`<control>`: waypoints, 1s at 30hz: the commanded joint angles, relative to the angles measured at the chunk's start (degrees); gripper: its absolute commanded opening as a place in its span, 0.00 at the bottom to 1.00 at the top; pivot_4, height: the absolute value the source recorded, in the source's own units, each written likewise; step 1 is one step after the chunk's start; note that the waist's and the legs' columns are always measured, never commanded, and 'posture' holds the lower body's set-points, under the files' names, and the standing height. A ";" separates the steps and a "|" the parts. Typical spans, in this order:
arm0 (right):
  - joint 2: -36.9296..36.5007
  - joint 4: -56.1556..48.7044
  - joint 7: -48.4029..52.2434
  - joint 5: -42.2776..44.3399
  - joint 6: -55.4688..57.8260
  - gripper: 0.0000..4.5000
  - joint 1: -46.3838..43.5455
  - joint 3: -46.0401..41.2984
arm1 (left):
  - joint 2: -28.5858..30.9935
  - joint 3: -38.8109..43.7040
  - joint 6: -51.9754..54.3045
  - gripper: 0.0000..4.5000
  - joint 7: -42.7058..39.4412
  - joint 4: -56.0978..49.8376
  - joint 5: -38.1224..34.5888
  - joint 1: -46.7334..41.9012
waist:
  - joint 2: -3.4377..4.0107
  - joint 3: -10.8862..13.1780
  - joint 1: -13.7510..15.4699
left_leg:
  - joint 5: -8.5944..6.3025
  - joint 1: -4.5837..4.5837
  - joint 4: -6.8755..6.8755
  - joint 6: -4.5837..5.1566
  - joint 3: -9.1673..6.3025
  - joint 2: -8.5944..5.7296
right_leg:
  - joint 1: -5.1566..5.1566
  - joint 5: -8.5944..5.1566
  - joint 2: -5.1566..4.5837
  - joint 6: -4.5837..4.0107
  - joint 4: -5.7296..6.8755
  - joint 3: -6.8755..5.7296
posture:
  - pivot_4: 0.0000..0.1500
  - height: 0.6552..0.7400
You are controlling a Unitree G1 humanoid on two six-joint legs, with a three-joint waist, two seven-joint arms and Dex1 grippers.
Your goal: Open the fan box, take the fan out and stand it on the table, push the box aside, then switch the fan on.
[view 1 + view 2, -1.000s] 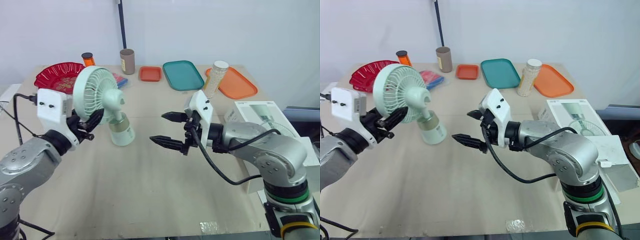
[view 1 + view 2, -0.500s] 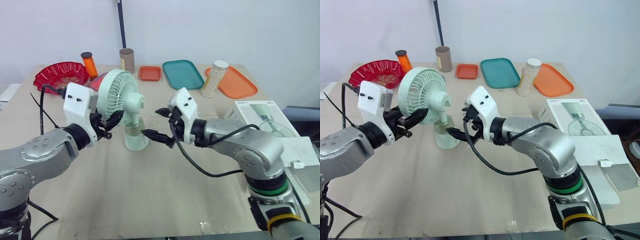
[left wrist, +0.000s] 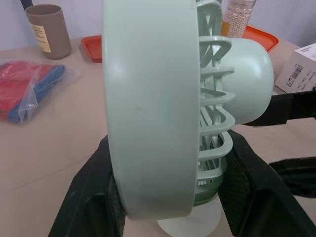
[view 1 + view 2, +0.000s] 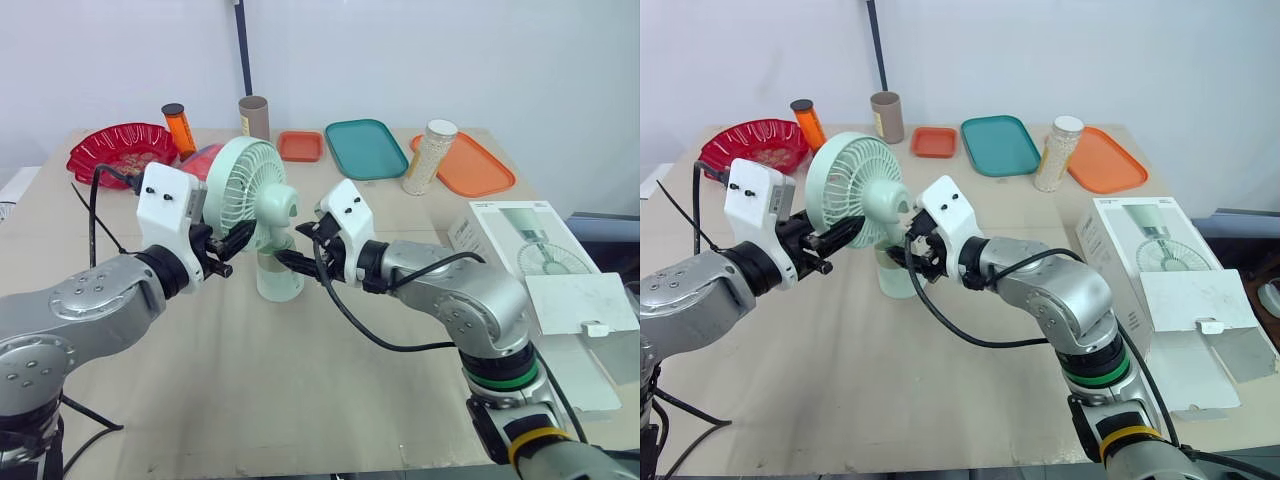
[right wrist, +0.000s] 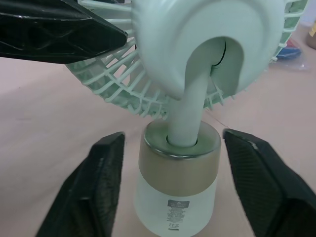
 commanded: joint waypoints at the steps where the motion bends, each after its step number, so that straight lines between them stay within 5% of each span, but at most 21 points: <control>1: 1.84 0.22 -0.64 -1.41 -0.73 0.74 -0.28 -0.45 | 0.51 0.77 -2.70 0.44 -0.62 -1.38 -0.57 -2.16 | 0.00 0.00 -0.05 | 0.00 0.00 0.00 0.00 0.00 0.00 | 0.00 0.00 0.00 0.00 0.00 0.00 | 1.00 1.00; 30: 5.96 3.94 1.98 -8.43 -3.04 0.74 -0.98 0.10 | -1.36 -0.80 -4.16 0.44 0.33 -0.86 -1.51 -1.94 | 0.00 0.00 -0.07 | 0.01 -0.01 0.00 -0.02 0.00 0.00 | -0.03 0.05 0.00 -0.02 0.02 0.00 | 1.00 1.00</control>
